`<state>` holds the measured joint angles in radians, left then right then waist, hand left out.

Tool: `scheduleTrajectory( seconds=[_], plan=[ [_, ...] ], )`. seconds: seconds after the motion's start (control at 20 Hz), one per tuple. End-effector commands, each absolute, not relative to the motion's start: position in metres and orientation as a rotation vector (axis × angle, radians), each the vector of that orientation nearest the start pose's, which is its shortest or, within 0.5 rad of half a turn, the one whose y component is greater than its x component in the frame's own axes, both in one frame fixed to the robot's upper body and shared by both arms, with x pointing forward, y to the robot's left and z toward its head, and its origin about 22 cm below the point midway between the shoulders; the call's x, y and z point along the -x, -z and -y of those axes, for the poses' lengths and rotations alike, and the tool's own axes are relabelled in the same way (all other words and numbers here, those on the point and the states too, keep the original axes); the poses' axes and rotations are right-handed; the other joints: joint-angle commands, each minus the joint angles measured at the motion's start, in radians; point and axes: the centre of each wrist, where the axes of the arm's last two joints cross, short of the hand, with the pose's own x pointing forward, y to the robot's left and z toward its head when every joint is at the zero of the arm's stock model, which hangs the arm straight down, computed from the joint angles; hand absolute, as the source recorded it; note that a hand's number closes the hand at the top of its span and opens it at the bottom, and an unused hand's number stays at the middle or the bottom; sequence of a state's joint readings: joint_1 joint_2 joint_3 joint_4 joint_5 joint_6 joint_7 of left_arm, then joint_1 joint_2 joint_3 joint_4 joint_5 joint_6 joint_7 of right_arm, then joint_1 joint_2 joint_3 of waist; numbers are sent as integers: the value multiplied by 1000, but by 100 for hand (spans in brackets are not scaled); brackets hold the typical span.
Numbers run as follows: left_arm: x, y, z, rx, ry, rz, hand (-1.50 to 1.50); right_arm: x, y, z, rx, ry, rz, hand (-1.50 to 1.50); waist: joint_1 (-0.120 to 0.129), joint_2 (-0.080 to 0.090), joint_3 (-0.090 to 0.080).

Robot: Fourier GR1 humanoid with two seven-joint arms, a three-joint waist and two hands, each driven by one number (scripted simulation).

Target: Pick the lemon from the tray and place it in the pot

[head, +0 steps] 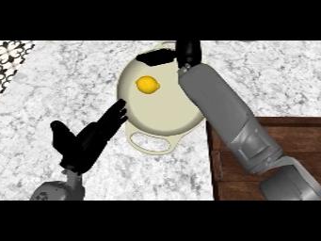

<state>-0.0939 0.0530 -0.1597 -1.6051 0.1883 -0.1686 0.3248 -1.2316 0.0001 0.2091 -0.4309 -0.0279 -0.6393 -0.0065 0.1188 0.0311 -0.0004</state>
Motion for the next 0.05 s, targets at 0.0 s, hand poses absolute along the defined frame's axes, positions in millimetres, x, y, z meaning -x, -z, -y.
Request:
scheduleTrajectory(
  seconds=[0.0],
  plan=[
    [-259, -31, -199, 333, 222, 1337, 0, -441, -110, 53, 479, -181, 1696, -150, -36, -9, 0]
  ],
)
